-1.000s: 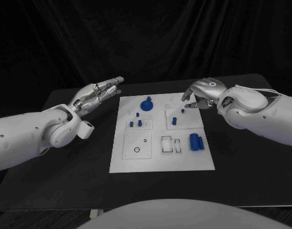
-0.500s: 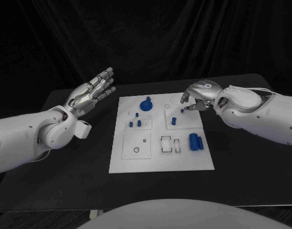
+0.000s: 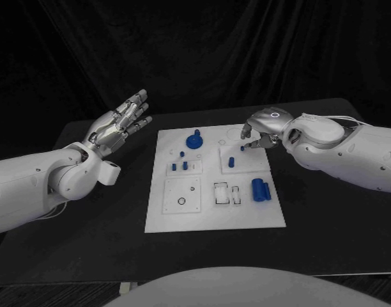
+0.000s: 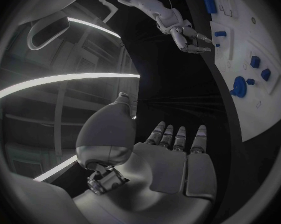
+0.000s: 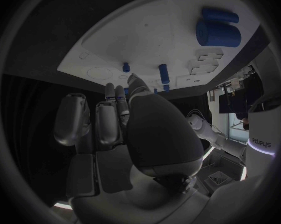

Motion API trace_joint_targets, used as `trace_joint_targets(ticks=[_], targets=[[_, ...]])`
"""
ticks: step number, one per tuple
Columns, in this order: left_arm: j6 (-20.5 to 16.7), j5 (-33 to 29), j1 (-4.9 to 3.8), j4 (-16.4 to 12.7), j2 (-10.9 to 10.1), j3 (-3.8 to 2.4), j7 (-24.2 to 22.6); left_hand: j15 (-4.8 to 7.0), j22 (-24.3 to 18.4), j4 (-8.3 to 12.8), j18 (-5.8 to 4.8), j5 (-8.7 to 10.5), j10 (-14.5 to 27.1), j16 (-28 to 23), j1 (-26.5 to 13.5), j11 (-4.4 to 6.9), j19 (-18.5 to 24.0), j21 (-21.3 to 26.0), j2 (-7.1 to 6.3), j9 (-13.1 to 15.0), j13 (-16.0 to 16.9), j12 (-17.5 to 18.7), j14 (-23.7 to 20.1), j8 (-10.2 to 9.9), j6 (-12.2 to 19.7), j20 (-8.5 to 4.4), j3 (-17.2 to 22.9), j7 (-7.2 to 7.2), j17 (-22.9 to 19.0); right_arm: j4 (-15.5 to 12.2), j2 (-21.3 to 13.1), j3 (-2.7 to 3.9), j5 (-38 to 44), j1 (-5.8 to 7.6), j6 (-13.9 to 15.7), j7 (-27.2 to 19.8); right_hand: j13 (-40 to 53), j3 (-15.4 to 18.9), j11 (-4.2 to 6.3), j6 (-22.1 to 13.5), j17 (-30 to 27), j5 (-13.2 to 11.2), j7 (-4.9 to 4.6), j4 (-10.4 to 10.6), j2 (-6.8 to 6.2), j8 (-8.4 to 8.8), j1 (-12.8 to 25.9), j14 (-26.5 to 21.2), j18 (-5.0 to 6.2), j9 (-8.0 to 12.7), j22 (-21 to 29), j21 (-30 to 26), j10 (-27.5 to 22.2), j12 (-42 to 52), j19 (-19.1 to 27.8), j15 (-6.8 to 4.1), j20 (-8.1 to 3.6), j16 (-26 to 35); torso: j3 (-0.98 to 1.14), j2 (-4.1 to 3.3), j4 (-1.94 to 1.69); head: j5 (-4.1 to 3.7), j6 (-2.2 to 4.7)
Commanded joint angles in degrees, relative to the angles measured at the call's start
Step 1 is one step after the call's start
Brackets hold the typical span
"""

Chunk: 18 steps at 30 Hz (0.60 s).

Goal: Assemble the parts on the task board

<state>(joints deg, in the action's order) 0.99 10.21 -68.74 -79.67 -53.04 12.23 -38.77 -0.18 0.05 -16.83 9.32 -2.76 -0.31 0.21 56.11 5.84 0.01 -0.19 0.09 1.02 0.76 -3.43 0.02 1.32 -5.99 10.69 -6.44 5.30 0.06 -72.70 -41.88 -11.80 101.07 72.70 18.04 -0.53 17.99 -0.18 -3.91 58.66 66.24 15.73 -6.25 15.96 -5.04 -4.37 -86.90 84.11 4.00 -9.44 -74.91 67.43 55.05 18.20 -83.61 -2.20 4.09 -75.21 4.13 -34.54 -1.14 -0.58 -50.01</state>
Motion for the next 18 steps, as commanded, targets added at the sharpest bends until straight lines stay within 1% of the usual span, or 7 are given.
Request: trace_joint_targets(ticks=[1,6,9,13,15,17,18], targets=[[1.57,-1.16,0.06,0.03,0.12,-0.06,-8.56,0.19,-0.05,-0.05,0.80,0.08,0.15,-0.21,0.16,0.41,-0.01,0.19,0.73,-0.05,-0.05,0.25,-0.02,-0.39,0.36,-2.21,0.02,0.01,-0.06,0.57,0.39,0.03,-0.39,-0.28,-1.35,0.60,-0.04,-0.41,-0.04,-0.02,-0.25,1.01,-0.25,-0.15,0.12,-0.10,-0.34,0.25,0.38,0.07,-9.31,-0.48,-0.49,0.33,0.36,0.44,0.08,-0.13,-0.01,0.01,-0.07,0.05,0.01],[2.03,-1.17,0.06,0.07,0.06,-0.06,-8.76,-0.23,-0.05,-0.03,0.93,0.07,0.16,-0.21,0.63,-0.39,-0.01,0.19,1.16,-0.10,-0.07,0.36,-0.02,-0.44,0.66,-3.37,-0.12,0.23,-0.06,1.42,1.06,0.03,-0.43,-0.54,-1.70,0.37,-0.19,-0.68,-0.12,-0.31,-0.50,2.30,-0.43,-0.19,0.05,0.04,-0.49,0.08,0.43,0.17,-9.25,-0.62,-0.81,0.50,0.54,0.53,0.17,-0.09,-0.01,-0.02,-0.04,-0.02,0.01],[2.02,-1.17,0.06,0.13,0.04,-0.06,-8.76,-1.05,-0.05,0.00,0.84,0.03,0.17,-0.21,1.07,-0.94,-0.01,0.19,1.82,-0.08,-0.08,0.35,-0.02,-0.42,0.58,-3.38,-0.13,-0.10,-0.06,1.88,1.45,0.03,-0.44,-0.70,-1.97,0.19,-0.34,-1.02,-0.19,-0.69,-0.75,3.58,-0.48,-0.25,0.00,0.19,-0.70,-0.07,0.46,0.29,-9.21,-0.69,-0.99,0.65,0.68,0.58,0.24,-0.04,-0.01,-0.01,-0.03,-0.02,0.01],[1.97,-1.17,0.06,0.17,0.03,-0.06,-8.71,-1.85,-0.05,0.04,0.55,-0.11,0.16,-0.21,1.86,-1.60,-0.01,0.19,2.57,-0.05,-0.07,0.27,-0.02,-0.38,0.28,-2.99,-0.44,-0.72,-0.06,2.44,1.90,0.04,-0.48,-0.90,-2.25,-0.02,-0.44,-1.25,-0.19,-0.52,-0.83,4.32,-0.47,-0.27,0.01,0.08,-0.83,-0.13,0.47,0.27,-9.21,-0.64,-1.03,0.72,0.73,0.56,0.25,-0.04,-0.02,0.00,-0.02,-0.22,0.01],[1.85,-1.17,0.06,0.21,0.05,-0.06,-8.74,-1.90,-0.05,0.02,0.44,-0.18,0.15,-0.21,2.07,-1.58,-0.01,0.19,2.71,-0.02,-0.06,0.18,-0.02,-0.34,0.04,-3.02,-0.62,-1.12,-0.06,2.75,2.13,0.04,-0.84,-0.99,-2.33,-0.12,-0.45,-1.30,-0.18,-0.42,-0.86,4.42,-0.52,-0.27,0.02,0.02,-0.85,-0.15,0.47,0.25,-9.21,-0.64,-1.01,0.75,0.74,0.57,0.26,-0.03,-0.03,0.01,-0.02,-0.27,0.01],[1.74,-1.17,0.06,0.25,0.08,-0.06,-8.77,-1.02,-0.05,0.01,0.02,-0.36,0.11,-0.21,2.59,-2.12,-0.01,0.19,3.11,0.02,-0.01,-0.13,-0.02,-0.31,-0.41,-4.29,-1.24,-1.81,-0.06,3.06,2.36,0.04,-1.28,-1.08,-2.40,-0.22,-0.53,-1.53,-0.18,-0.08,-0.92,4.87,-0.54,-0.33,0.01,-0.17,-1.01,-0.20,0.46,0.19,-9.22,-0.59,-0.94,0.86,0.78,0.67,0.31,-0.05,-0.02,0.01,-0.01,-0.20,0.01],[1.70,-1.17,0.06,0.26,0.09,-0.06,-8.78,-1.03,-0.05,0.01,-0.05,-0.39,0.11,-0.21,2.65,-2.14,-0.01,0.19,3.15,0.03,-0.01,-0.14,-0.02,-0.31,-0.44,-4.41,-1.29,-1.82,-0.06,3.15,2.42,0.04,-1.39,-1.11,-2.40,-0.26,-0.55,-1.58,-0.19,-0.05,-0.86,5.02,-0.58,-0.34,0.00,-0.18,-1.05,-0.19,0.44,0.19,-9.24,-0.49,-0.92,0.88,0.76,0.70,0.33,-0.10,-0.01,0.00,-0.01,-0.19,0.01]])
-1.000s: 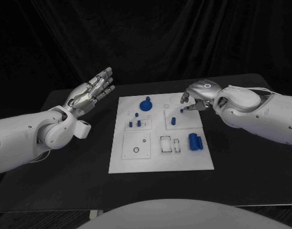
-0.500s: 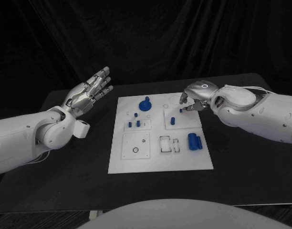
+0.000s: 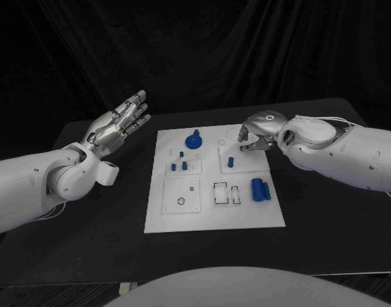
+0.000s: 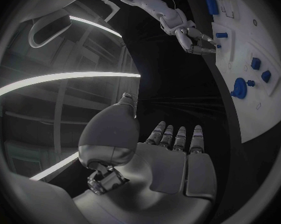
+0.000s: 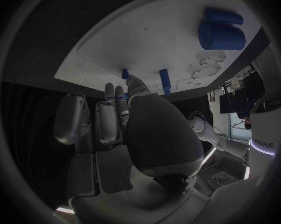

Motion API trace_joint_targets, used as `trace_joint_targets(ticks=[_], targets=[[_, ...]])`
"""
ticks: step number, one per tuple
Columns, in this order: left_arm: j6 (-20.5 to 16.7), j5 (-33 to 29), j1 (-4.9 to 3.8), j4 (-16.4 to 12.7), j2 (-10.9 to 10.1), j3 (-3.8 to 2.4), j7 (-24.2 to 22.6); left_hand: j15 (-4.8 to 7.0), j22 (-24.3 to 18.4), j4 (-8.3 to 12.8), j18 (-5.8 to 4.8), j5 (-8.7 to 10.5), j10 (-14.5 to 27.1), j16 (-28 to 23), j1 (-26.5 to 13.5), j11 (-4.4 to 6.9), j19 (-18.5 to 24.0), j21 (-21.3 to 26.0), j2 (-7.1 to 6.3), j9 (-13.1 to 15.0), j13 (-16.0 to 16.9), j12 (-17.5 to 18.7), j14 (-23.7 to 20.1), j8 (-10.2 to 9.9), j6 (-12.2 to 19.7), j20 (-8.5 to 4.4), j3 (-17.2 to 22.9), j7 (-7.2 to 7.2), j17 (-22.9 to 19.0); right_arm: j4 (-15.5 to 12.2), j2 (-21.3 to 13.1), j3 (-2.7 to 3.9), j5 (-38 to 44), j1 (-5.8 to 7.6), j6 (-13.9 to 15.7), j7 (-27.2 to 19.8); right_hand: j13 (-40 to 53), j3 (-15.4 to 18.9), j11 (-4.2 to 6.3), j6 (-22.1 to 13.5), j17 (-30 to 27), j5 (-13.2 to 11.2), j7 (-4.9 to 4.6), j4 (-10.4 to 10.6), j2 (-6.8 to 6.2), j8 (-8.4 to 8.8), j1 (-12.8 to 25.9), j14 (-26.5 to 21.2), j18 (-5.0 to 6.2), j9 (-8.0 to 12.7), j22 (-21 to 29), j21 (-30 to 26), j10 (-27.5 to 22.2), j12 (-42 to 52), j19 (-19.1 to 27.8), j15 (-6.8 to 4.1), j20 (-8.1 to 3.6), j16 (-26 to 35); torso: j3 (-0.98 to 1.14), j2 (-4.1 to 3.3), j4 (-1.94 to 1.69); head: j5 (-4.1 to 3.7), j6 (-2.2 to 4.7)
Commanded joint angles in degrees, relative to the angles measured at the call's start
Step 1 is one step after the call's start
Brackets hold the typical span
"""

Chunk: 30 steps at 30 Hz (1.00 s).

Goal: Assemble the parts on the task board

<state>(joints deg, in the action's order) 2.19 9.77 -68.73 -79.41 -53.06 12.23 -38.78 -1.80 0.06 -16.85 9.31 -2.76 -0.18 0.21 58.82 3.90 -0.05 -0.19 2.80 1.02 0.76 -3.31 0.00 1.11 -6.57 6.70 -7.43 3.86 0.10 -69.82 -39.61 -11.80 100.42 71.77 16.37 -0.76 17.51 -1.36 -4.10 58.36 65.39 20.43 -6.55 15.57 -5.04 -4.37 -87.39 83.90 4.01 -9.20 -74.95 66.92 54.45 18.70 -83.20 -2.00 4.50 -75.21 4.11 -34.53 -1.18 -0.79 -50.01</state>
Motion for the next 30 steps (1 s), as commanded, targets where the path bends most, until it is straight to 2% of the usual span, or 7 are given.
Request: trace_joint_targets(ticks=[1,3,5,10,17,22,30], targets=[[0.43,-0.73,0.05,0.02,0.13,-0.06,-8.80,0.55,-0.06,0.03,-0.18,-0.51,-0.01,-0.21,0.01,-0.20,0.05,0.19,0.51,0.02,-0.01,-0.26,0.00,-0.09,0.15,-0.52,-0.35,-0.37,-0.10,0.43,0.24,0.04,-0.90,-0.24,-0.71,-0.09,-0.07,-0.39,0.00,0.25,-0.01,0.31,-0.28,0.05,-0.01,-0.18,-0.56,0.02,0.43,-0.05,-9.20,0.02,-0.32,0.37,0.35,0.50,-0.08,-0.10,0.01,-0.01,0.01,-0.01,0.01],[0.42,-0.73,0.06,0.05,0.14,-0.06,-8.81,2.03,-0.06,0.01,-2.93,-1.38,-0.01,-0.21,0.81,-0.79,0.05,0.19,1.20,0.03,0.02,-0.52,0.00,-0.09,-0.05,-4.79,-1.23,-1.05,-0.10,0.61,0.33,0.04,-1.08,-0.30,-0.68,-0.17,-0.11,-0.47,-0.02,0.29,-0.15,0.53,-0.31,0.02,-0.04,-0.20,-0.61,-0.03,0.45,-0.05,-9.17,-0.08,-0.32,0.40,0.40,0.55,-0.05,-0.03,0.02,-0.01,0.01,-0.15,0.01],[0.42,-0.73,0.06,0.08,0.15,-0.06,-8.80,2.73,-0.06,0.02,-3.42,-1.76,-0.01,-0.21,1.06,-1.15,0.05,0.19,1.45,0.03,0.03,-0.62,0.00,-0.09,-0.10,-5.81,-1.56,-1.31,-0.10,0.74,0.38,0.04,-1.17,-0.34,-0.70,-0.22,-0.15,-0.57,-0.05,0.35,-0.18,0.83,-0.34,0.00,-0.08,-0.23,-0.68,-0.05,0.45,-0.06,-9.17,-0.07,-0.29,0.43,0.42,0.59,-0.01,-0.04,0.01,0.00,0.01,-0.21,0.01],[0.76,-0.73,0.06,0.28,0.22,-0.06,-8.58,2.02,-0.06,0.06,-4.26,-3.66,0.02,-0.21,1.99,-1.43,0.05,0.19,2.05,0.05,0.02,-0.65,0.00,-0.07,-0.28,-5.96,-1.99,-1.59,-0.10,1.07,0.69,0.04,-1.32,-0.44,-1.01,-0.44,-0.23,-0.72,-0.07,0.32,-0.25,1.22,-0.39,-0.03,-0.16,-0.21,-0.77,-0.10,0.46,-0.04,-9.16,-0.08,-0.28,0.46,0.47,0.61,0.03,-0.03,0.00,0.04,0.04,-0.26,0.01],[1.17,-0.73,0.07,0.38,0.31,-0.06,-8.15,0.68,-0.06,0.08,-3.83,-6.30,0.05,-0.21,4.03,-2.44,0.05,0.19,3.19,0.11,0.02,-0.77,0.00,0.00,-0.81,-4.01,-2.97,-2.22,-0.10,1.65,1.23,0.04,-1.37,-0.69,-1.42,-0.69,-0.70,-1.78,-0.08,0.19,-0.47,3.57,-0.39,-0.21,-0.50,-0.13,-1.41,-0.27,0.49,0.04,-9.15,0.02,-0.14,0.51,0.62,0.56,0.05,-0.07,0.00,-0.02,-0.01,-0.35,0.01],[1.28,-0.73,0.09,0.44,0.35,-0.06,-7.89,-1.27,-0.06,0.10,-0.83,-6.92,0.10,-0.21,5.18,-2.32,0.05,0.19,4.29,0.13,0.02,-0.81,0.00,0.03,-0.99,1.85,-4.40,-2.08,-0.10,1.99,1.57,0.04,-1.38,-0.87,-1.83,-0.80,-0.97,-2.50,-0.04,0.28,-0.51,4.86,-0.34,-0.34,-0.74,-0.18,-1.78,-0.32,0.51,0.04,-9.15,0.07,0.01,0.53,0.69,0.47,0.01,-0.14,0.01,-0.05,-0.02,-0.22,0.01],[1.31,-0.73,0.18,0.59,0.33,-0.06,-7.72,-1.86,-0.06,0.08,-0.17,-7.44,0.11,-0.21,5.69,-2.45,0.05,0.19,4.92,0.14,0.01,-0.81,0.00,0.04,-1.07,3.98,-4.93,-2.23,-0.10,2.36,1.87,0.04,-1.38,-1.18,-2.48,-0.81,-1.11,-2.80,-0.03,0.20,-0.72,5.40,-0.35,-0.33,-0.96,-0.14,-1.80,-0.39,0.53,0.07,-9.12,0.00,0.15,0.56,0.76,0.46,0.00,-0.07,0.00,0.02,0.02,-0.11,0.01]])
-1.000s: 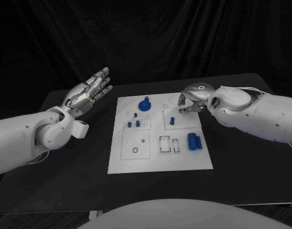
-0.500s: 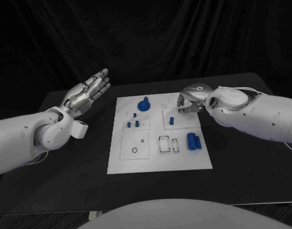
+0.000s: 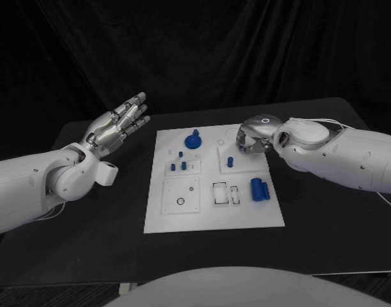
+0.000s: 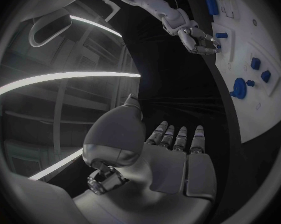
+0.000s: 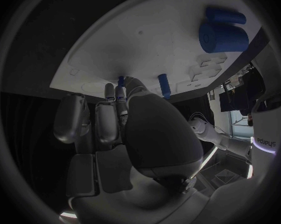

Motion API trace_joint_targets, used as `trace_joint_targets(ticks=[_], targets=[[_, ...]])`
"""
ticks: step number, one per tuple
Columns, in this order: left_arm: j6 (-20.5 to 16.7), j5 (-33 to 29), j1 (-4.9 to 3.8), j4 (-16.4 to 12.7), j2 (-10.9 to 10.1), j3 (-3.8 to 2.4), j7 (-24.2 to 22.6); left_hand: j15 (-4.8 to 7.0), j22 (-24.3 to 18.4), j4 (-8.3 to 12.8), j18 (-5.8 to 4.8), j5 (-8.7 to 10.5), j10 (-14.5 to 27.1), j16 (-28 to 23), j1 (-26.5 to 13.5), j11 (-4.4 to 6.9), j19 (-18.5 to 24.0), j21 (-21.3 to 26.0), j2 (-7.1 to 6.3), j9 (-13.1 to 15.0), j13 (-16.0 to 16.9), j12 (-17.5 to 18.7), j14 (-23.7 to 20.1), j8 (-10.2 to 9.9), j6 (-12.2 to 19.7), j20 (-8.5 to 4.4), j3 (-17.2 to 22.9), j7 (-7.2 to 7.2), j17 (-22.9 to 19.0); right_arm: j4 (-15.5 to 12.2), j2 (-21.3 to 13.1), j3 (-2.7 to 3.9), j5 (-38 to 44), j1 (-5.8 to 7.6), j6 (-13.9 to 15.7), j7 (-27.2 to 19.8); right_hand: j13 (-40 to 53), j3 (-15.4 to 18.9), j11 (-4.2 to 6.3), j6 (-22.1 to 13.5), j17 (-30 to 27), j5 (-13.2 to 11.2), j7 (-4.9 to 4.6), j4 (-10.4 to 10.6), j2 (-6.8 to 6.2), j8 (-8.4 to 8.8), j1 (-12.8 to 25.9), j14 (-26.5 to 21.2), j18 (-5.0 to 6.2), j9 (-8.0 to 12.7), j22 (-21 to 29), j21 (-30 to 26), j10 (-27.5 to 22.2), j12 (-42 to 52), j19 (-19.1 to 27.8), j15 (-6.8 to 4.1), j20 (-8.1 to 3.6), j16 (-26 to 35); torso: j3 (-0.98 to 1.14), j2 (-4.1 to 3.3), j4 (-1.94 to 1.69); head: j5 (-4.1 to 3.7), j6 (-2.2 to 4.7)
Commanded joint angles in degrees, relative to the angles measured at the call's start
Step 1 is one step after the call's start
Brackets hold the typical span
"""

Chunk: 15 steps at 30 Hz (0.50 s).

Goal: Assemble the parts on the task board

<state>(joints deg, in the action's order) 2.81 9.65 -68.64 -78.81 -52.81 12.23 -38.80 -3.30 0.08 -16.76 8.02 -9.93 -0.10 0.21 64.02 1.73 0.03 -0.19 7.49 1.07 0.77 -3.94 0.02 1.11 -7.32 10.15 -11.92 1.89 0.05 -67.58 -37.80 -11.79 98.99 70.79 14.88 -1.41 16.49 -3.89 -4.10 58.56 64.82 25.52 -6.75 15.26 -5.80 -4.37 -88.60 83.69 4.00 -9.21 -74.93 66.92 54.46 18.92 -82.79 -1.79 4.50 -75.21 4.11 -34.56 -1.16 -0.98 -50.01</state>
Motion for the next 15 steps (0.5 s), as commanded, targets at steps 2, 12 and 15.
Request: trace_joint_targets(ticks=[2,12,15], targets=[[0.71,-0.61,0.11,0.00,0.07,-0.06,-7.67,-0.41,-0.08,-0.01,1.16,-0.37,0.03,-0.21,0.52,-0.28,-0.03,0.19,0.32,0.09,0.00,-0.20,-0.02,0.04,-0.37,0.60,-0.46,-0.28,-0.05,0.20,0.12,0.03,0.04,-0.30,-1.09,-0.15,-0.09,-0.27,-0.03,-0.01,-0.14,0.32,-0.15,-0.02,-0.20,-0.14,-0.59,-0.18,0.53,0.08,-9.14,-0.01,0.15,0.35,0.35,0.25,0.00,-0.08,0.00,0.05,0.00,0.09,0.01],[1.19,-0.61,0.20,0.11,0.13,-0.06,-7.39,-1.34,-0.08,0.02,1.66,-1.60,0.03,-0.21,1.20,-0.49,-0.03,0.19,1.27,0.12,0.00,-0.23,-0.02,0.08,-0.64,0.82,-0.67,-0.63,-0.05,0.51,0.33,0.03,0.04,-0.63,-1.16,-0.26,-0.78,-3.52,0.17,0.98,-0.54,5.28,-0.04,-1.38,-0.96,-0.83,-2.38,-0.46,0.56,-0.54,-9.08,0.02,1.30,0.66,0.66,0.18,-0.10,-0.08,0.00,0.04,0.00,0.14,0.01],[1.24,-0.61,0.22,0.16,0.16,-0.06,-7.32,-1.44,-0.08,0.02,1.73,-1.69,0.03,-0.21,1.28,-0.53,-0.03,0.19,1.36,0.13,0.02,-0.31,-0.02,0.09,-0.68,0.70,-0.73,-0.61,-0.05,0.51,0.30,0.03,0.04,-0.65,-0.94,-0.34,-1.01,-5.21,0.24,1.21,-0.61,2.99,-0.04,-1.73,-1.26,-1.04,-2.55,-0.52,0.55,-0.86,-9.10,0.22,1.73,0.79,0.71,0.14,-0.14,-0.14,0.01,0.04,0.00,0.12,0.01]])
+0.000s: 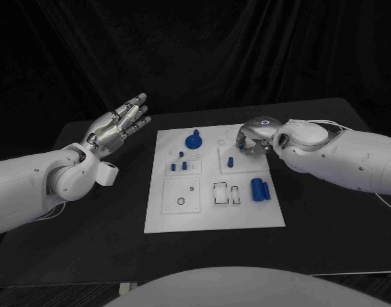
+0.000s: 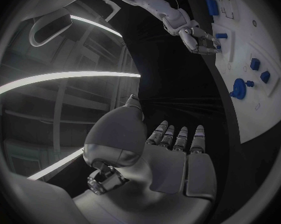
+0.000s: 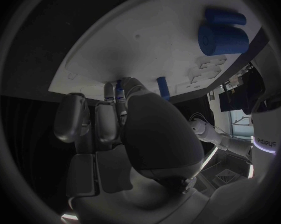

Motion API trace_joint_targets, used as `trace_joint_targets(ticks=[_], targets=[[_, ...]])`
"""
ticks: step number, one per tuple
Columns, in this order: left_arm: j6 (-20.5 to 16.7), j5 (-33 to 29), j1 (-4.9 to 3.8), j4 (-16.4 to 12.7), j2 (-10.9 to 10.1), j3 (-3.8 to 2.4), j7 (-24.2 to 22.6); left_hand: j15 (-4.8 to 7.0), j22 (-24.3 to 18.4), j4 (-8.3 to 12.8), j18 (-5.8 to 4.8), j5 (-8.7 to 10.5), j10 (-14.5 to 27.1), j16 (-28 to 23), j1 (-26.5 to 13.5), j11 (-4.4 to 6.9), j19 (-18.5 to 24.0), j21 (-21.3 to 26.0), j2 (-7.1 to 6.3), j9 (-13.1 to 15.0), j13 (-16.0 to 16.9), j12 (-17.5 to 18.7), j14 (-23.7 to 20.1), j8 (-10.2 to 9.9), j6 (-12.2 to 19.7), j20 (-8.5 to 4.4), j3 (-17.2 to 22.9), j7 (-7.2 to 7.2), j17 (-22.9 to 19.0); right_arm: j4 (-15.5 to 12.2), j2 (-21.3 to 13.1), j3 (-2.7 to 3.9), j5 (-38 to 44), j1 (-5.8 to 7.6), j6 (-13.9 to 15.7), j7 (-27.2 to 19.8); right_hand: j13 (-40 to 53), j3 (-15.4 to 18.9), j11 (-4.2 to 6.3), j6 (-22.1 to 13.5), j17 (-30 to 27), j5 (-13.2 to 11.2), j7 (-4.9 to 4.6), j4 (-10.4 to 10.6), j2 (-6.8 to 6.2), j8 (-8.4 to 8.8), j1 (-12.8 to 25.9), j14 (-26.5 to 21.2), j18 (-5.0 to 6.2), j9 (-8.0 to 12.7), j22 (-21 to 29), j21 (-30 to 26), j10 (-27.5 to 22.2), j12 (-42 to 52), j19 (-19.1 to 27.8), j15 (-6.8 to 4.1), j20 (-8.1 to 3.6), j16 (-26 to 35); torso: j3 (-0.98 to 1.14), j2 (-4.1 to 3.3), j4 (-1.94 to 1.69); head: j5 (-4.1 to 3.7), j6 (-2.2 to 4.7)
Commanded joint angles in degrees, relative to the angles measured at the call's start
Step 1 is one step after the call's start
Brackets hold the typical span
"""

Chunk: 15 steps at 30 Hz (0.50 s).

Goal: Assemble the parts on the task board

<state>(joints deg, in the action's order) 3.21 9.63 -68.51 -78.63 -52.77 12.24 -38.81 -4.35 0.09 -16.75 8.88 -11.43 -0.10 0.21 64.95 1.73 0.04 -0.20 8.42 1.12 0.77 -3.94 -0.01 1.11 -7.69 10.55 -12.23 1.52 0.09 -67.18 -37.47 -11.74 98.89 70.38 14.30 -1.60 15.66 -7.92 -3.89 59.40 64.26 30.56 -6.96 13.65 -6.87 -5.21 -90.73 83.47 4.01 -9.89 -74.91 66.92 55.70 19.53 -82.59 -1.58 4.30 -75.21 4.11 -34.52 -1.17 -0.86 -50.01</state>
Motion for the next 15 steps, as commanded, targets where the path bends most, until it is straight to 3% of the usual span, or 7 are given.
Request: trace_joint_targets(ticks=[1,15], targets=[[0.86,-0.59,0.10,0.00,0.13,-0.06,-7.29,-0.39,-0.09,0.01,0.87,-0.19,0.03,-0.21,0.35,-0.53,-0.04,0.20,0.43,0.08,0.01,-0.32,0.01,0.09,-0.31,0.30,-0.42,-0.24,-0.09,0.10,-0.05,-0.01,0.14,-0.25,-0.28,-0.18,-0.38,-2.83,0.03,0.39,-0.10,-4.42,0.16,-0.19,-0.51,-0.26,-0.38,-0.33,0.55,-0.38,-9.09,0.25,0.74,0.22,0.58,-0.08,0.07,-0.19,0.00,0.02,0.02,0.02,0.01],[1.24,-0.59,0.20,0.36,0.27,-0.06,-6.66,-0.66,-0.09,-0.01,0.86,-0.18,0.02,-0.21,0.48,-0.85,-0.04,0.20,1.08,0.09,0.03,-0.41,0.01,0.11,-0.44,0.05,-0.55,-0.32,-0.09,-0.48,-0.91,-0.01,-1.38,-0.22,1.76,-0.46,-1.00,-7.56,0.74,1.97,0.30,-5.95,0.59,-1.04,-1.99,-1.41,1.24,0.05,0.41,-1.71,-9.32,1.48,3.54,0.85,0.28,-0.81,-0.51,-0.74,0.00,0.03,0.02,0.38,0.01]])
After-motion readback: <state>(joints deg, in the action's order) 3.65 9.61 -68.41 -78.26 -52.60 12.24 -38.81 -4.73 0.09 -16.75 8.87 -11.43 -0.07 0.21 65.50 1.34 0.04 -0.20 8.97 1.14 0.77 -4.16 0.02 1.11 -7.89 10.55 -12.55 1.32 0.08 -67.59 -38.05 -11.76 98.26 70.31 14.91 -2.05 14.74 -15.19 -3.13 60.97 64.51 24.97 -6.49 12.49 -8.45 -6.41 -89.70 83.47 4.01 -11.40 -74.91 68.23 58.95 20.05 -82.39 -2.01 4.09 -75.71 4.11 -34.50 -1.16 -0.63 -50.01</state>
